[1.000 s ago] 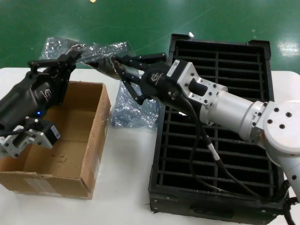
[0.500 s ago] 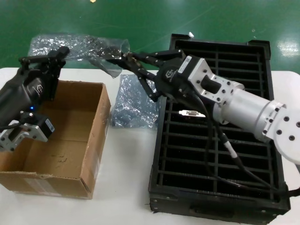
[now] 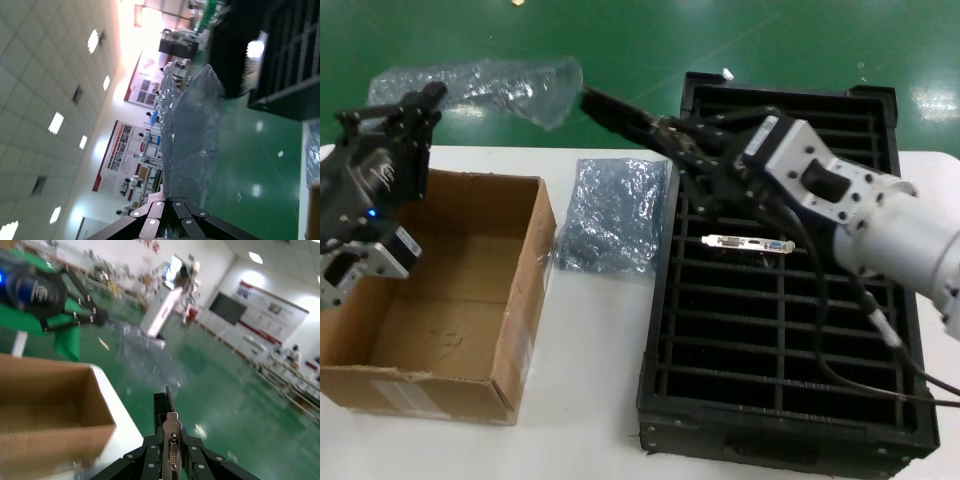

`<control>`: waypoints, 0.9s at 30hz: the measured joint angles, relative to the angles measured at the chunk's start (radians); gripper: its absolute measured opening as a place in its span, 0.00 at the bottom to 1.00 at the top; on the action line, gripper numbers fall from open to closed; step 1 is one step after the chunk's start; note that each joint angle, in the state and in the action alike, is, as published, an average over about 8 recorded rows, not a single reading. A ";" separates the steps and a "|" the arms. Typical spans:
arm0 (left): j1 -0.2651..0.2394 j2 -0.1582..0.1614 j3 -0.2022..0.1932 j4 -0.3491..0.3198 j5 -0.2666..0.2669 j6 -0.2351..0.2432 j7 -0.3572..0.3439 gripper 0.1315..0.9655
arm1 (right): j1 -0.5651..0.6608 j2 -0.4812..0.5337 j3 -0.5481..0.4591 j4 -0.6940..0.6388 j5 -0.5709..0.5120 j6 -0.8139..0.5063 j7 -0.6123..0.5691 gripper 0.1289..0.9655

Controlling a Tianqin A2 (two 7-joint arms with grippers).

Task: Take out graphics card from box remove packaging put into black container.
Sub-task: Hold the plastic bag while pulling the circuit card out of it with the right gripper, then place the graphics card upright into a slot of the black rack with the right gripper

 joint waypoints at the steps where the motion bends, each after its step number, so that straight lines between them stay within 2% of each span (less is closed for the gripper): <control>1: 0.001 0.001 -0.001 -0.004 -0.005 -0.003 -0.023 0.01 | -0.007 0.000 0.012 0.032 -0.037 -0.033 0.026 0.07; 4: 0.006 0.005 -0.002 -0.020 -0.025 -0.015 -0.103 0.01 | -0.012 0.011 0.031 0.126 -0.142 -0.145 0.114 0.07; 7: 0.015 0.021 -0.007 -0.042 -0.054 -0.027 -0.191 0.01 | 0.021 0.053 0.000 0.212 -0.221 -0.275 0.222 0.07; 12: 0.035 0.086 -0.028 -0.079 -0.121 -0.044 -0.327 0.01 | 0.184 0.175 -0.156 0.312 -0.256 -0.502 0.436 0.07; 16: 0.054 0.158 -0.042 -0.092 -0.177 -0.051 -0.421 0.01 | 0.367 0.253 -0.305 0.344 -0.201 -0.647 0.581 0.07; 20: 0.065 0.221 -0.043 -0.086 -0.221 -0.053 -0.506 0.01 | 0.548 0.299 -0.449 0.330 -0.094 -0.722 0.686 0.07; 23: 0.068 0.253 -0.039 -0.073 -0.242 -0.055 -0.559 0.01 | 0.671 0.320 -0.556 0.292 0.004 -0.744 0.742 0.07; 27: 0.067 0.281 -0.030 -0.050 -0.260 -0.058 -0.625 0.01 | 0.820 0.329 -0.697 0.209 0.148 -0.756 0.785 0.07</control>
